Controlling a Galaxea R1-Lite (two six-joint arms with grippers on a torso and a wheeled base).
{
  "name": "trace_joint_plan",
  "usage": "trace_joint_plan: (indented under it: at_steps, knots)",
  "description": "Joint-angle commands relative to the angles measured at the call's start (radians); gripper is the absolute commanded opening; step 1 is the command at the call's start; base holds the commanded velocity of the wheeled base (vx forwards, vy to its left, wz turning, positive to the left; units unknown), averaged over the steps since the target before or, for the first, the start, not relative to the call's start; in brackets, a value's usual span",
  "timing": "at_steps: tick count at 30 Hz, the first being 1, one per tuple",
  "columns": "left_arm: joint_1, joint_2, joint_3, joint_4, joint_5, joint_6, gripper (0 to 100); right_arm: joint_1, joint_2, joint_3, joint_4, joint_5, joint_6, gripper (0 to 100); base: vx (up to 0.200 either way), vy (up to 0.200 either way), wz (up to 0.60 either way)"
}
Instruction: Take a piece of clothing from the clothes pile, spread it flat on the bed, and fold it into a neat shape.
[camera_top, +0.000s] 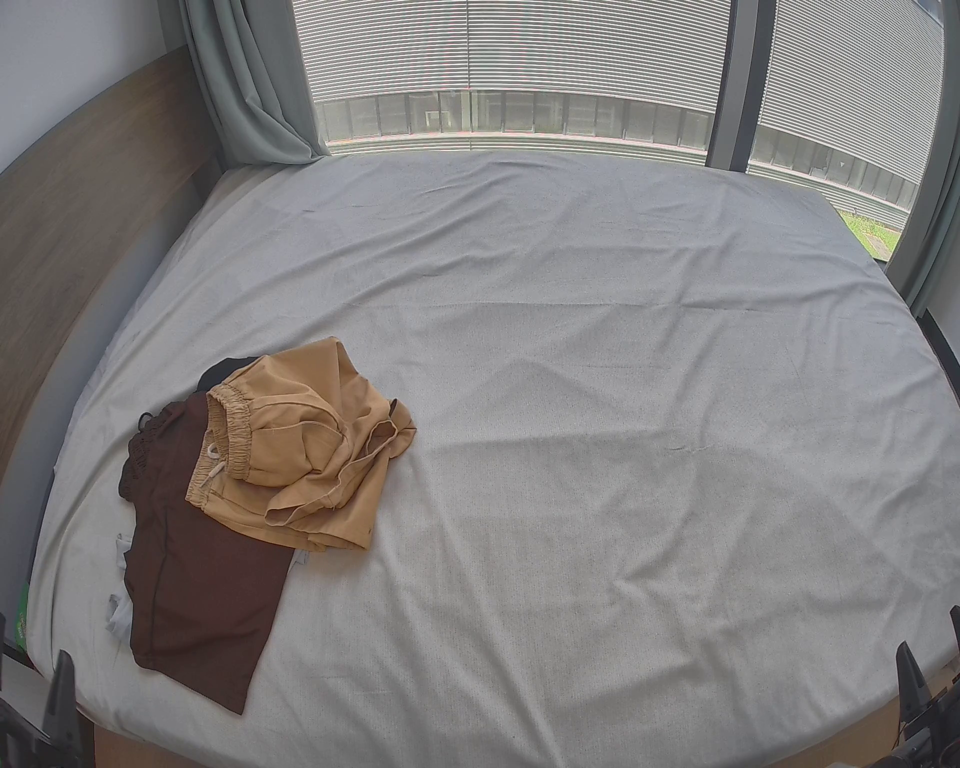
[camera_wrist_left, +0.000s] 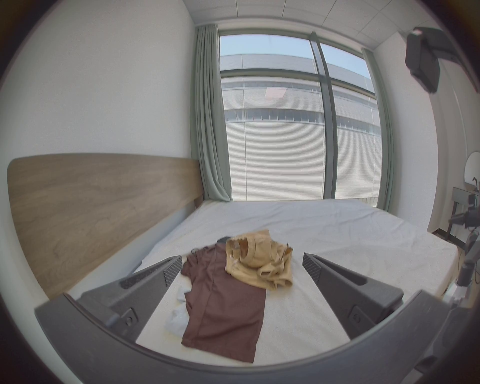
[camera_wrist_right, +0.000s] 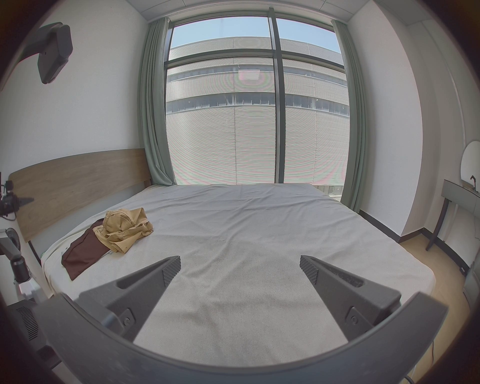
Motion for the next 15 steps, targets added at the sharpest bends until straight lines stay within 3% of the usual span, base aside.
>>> trace_joint_plan:
  at_steps: [1, 11, 15]
  knots:
    - [-0.007, 0.049, -0.077, 0.021, -0.002, -0.007, 100, 0.001, -0.016, 0.016, 0.0, 0.0, 0.002, 100, 0.0, 0.0, 0.0]
    - [-0.025, 0.095, -0.083, 0.021, -0.021, -0.007, 100, 0.0, -0.016, 0.016, 0.0, 0.0, 0.0, 100, 0.0, 0.0, 0.0]
    - [-0.073, 0.182, -0.099, 0.002, -0.025, -0.019, 100, 0.0, -0.016, 0.016, 0.0, 0.0, -0.001, 100, 0.0, 0.0, 0.0]
